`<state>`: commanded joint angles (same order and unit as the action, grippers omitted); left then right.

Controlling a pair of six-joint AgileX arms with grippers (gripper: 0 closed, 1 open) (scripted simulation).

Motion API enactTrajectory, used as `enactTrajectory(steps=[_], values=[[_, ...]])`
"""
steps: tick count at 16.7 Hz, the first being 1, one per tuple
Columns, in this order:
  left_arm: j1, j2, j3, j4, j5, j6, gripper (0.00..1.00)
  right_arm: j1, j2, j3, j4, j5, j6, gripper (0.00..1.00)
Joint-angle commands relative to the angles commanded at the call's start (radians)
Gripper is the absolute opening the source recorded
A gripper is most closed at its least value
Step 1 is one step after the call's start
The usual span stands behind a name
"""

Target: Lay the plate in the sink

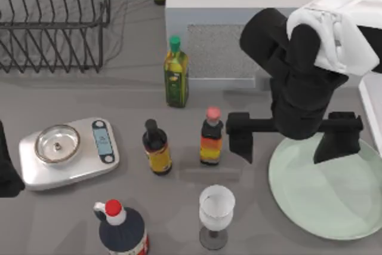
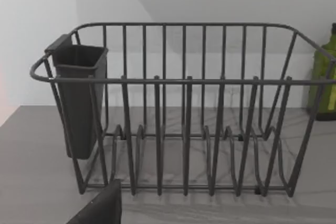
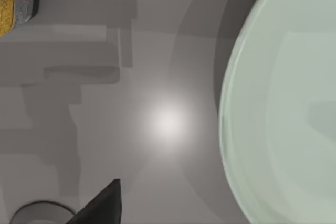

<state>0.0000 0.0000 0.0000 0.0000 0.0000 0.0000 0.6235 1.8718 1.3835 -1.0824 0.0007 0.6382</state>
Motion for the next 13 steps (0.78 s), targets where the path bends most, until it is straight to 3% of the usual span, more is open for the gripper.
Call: enactTrajectory(steps=[5,13], values=[[0.0,0.0,0.0,0.0,0.0,0.0,1.0,-0.01,0.019,-0.041,0.038,-0.014,0.016,1.0],[0.0,0.0,0.0,0.0,0.0,0.0,1.0,-0.001,0.152,-0.209,0.327,-0.028,0.031,1.0]])
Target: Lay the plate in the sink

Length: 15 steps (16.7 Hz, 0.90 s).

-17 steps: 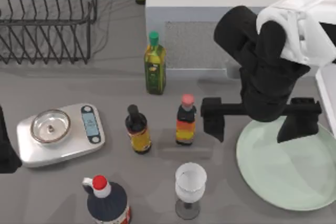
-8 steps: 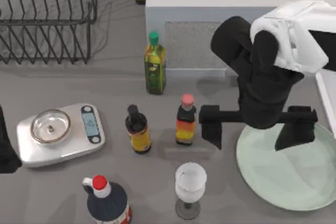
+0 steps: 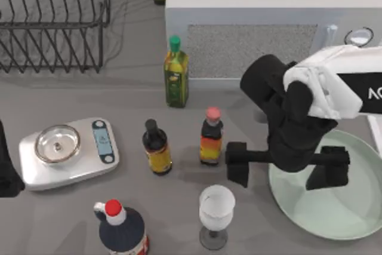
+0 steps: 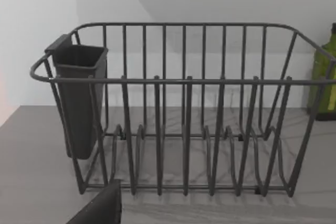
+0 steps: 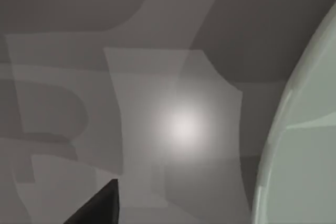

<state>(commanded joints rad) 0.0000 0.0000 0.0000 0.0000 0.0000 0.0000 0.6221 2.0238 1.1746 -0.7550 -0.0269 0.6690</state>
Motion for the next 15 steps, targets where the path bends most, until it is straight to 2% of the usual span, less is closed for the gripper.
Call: enactTrajectory(steps=[6,15], values=[[0.0,0.0,0.0,0.0,0.0,0.0,1.0,0.004,0.012,-0.003,0.049,0.029,-0.026,1.0],[0.0,0.0,0.0,0.0,0.0,0.0,1.0,0.004,0.012,-0.003,0.049,0.029,-0.026,0.32]])
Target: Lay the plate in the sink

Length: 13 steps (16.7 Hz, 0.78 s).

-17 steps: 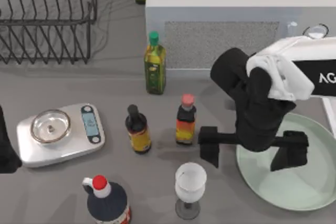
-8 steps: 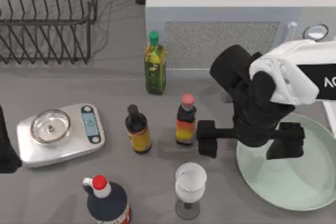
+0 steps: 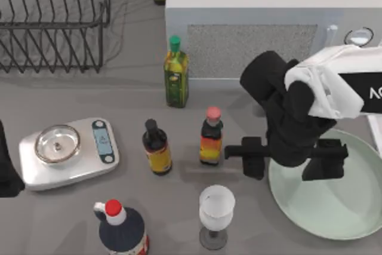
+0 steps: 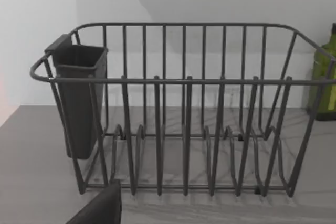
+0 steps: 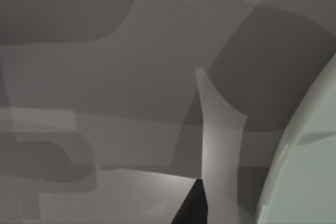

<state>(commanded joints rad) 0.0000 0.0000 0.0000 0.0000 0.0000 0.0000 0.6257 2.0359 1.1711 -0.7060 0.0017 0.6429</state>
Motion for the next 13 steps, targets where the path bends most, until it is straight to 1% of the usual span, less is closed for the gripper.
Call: enactTrajectory(steps=[4,5,12,13], values=[[0.0,0.0,0.0,0.0,0.0,0.0,1.0,0.0,0.0,0.0,0.0,0.0,0.0,0.02],[0.0,0.0,0.0,0.0,0.0,0.0,1.0,0.0,0.0,0.0,0.0,0.0,0.0,0.0],[0.0,0.0,0.0,0.0,0.0,0.0,1.0,0.0,0.0,0.0,0.0,0.0,0.0,0.0],[0.0,0.0,0.0,0.0,0.0,0.0,1.0,-0.017,-0.104,0.0,-0.01,0.022,-0.01,0.0]])
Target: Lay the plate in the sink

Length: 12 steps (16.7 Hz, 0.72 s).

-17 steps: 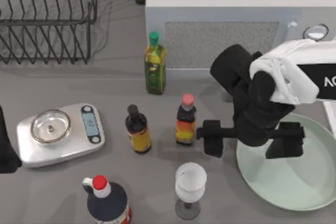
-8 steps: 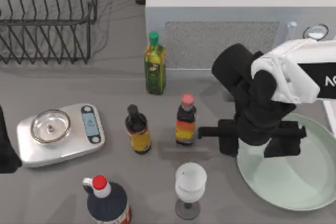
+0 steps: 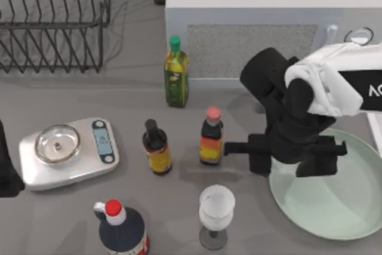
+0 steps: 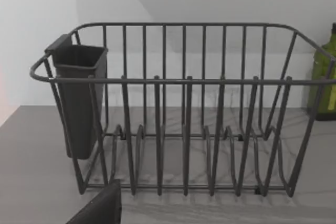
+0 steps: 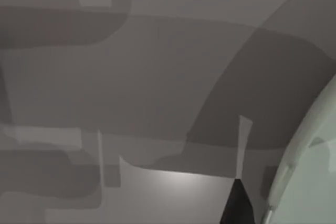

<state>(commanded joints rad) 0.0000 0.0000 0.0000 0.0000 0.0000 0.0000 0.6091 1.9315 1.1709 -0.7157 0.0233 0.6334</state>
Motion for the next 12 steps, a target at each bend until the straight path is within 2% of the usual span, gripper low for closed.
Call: enactTrajectory(steps=[5,8,12], values=[[0.0,0.0,0.0,0.0,0.0,0.0,1.0,-0.024,0.002,0.036,-0.108,-0.002,0.001,0.0],[0.0,0.0,0.0,0.0,0.0,0.0,1.0,-0.058,-0.013,0.133,-0.278,-0.004,-0.001,0.0],[0.0,0.0,0.0,0.0,0.0,0.0,1.0,-0.085,-0.04,0.369,-0.542,-0.008,-0.008,0.0]])
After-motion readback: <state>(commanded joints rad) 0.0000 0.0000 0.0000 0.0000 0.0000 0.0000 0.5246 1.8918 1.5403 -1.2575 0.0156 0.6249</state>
